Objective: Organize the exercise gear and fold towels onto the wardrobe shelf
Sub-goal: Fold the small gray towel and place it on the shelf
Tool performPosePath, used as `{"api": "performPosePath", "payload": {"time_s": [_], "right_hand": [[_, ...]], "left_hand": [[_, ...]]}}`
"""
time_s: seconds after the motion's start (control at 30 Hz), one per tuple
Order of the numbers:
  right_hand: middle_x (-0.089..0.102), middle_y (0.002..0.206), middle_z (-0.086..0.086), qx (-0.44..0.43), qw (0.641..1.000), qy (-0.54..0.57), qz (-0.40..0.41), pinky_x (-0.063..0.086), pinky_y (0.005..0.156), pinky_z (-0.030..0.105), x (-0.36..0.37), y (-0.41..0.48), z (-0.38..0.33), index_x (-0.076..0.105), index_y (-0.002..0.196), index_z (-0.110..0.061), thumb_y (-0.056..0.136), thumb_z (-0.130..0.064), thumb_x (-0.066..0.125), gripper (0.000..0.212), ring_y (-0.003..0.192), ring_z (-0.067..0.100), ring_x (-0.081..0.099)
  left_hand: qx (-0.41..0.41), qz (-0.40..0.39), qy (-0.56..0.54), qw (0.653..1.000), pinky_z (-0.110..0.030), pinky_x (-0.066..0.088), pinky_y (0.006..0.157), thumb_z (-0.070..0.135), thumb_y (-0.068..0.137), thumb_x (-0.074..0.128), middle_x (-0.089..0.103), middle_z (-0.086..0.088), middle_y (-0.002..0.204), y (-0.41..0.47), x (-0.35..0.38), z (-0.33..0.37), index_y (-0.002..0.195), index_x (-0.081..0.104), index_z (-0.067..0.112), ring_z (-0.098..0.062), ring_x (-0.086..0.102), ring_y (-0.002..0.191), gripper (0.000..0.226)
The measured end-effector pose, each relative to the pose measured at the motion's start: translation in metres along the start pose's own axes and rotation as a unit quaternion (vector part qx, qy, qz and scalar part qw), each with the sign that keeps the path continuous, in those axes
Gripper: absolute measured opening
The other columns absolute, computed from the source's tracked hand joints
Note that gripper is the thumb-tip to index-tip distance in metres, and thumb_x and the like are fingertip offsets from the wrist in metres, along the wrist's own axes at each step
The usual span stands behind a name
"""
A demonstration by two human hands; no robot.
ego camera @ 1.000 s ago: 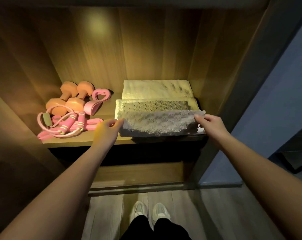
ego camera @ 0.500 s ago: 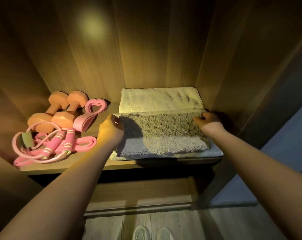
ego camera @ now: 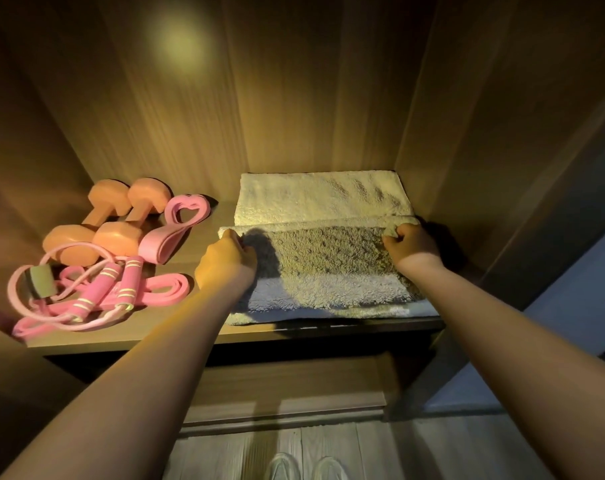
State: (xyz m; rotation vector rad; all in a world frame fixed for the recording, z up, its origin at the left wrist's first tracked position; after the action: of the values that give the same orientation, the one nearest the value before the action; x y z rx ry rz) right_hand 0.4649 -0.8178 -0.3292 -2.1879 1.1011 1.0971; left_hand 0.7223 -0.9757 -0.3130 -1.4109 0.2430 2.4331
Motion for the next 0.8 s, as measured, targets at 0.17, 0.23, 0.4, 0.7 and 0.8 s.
{"api": "performPosePath", "payload": {"time_s": [0.17,0.23,0.4,0.7,0.8], "right_hand": [[0.037,0.063,0.002,-0.003,1.0,-0.008,0.002,0.023,0.049,0.029,0.001,-0.003,0.004,0.033,0.067,-0.017,0.099,-0.028,0.05,0.038,0.053,0.016,0.034],[0.037,0.063,0.002,-0.007,1.0,-0.011,0.005,0.022,0.048,0.029,0.001,-0.003,0.004,0.033,0.067,-0.017,0.099,-0.027,0.049,0.037,0.053,0.016,0.034],[0.039,0.064,0.002,-0.008,1.0,-0.004,0.015,0.023,0.048,0.028,0.002,-0.002,0.003,0.036,0.068,-0.016,0.099,-0.025,0.05,0.035,0.053,0.015,0.035],[0.049,0.076,-0.001,-0.001,0.999,0.032,0.011,0.031,0.052,0.025,0.008,0.0,0.0,0.044,0.097,-0.018,0.099,-0.026,0.05,0.01,0.061,0.015,0.046],[0.052,0.088,-0.001,-0.01,0.998,0.068,0.012,0.037,0.055,0.025,0.006,-0.001,0.0,0.046,0.098,-0.021,0.098,-0.027,0.055,0.011,0.063,0.01,0.046]], "left_hand": [[0.016,0.001,0.008,1.0,-0.043,0.051,0.079,0.037,0.095,0.049,0.063,-0.016,0.1,-0.001,0.0,-0.002,0.109,0.048,0.01,-0.036,0.059,0.092,0.03],[0.023,0.013,0.001,1.0,-0.042,0.049,0.077,0.038,0.094,0.051,0.06,-0.016,0.104,-0.001,0.002,-0.003,0.11,0.047,0.009,-0.036,0.057,0.093,0.033],[0.016,0.022,-0.01,1.0,-0.045,0.047,0.081,0.038,0.093,0.054,0.048,-0.017,0.117,-0.001,0.004,-0.002,0.112,0.045,0.007,-0.039,0.054,0.099,0.038],[-0.031,-0.034,-0.061,0.997,-0.038,0.053,0.075,0.045,0.088,0.059,0.063,-0.01,0.096,0.018,0.009,-0.002,0.101,0.059,0.012,-0.029,0.06,0.085,0.036],[-0.041,-0.03,-0.107,0.993,-0.03,0.05,0.066,0.044,0.088,0.063,0.064,-0.005,0.084,0.024,0.01,-0.005,0.082,0.061,0.021,-0.024,0.061,0.08,0.024]]}}
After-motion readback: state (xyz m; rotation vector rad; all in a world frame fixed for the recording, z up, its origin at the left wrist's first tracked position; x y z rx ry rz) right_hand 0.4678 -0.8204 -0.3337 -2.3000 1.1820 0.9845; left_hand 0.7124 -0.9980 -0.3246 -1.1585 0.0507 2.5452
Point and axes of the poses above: each hand's wrist, its own y-axis towards the middle knuckle, its own x-axis out of the palm, z = x × y, the point moved 3 cm from there along y, towards the middle knuckle
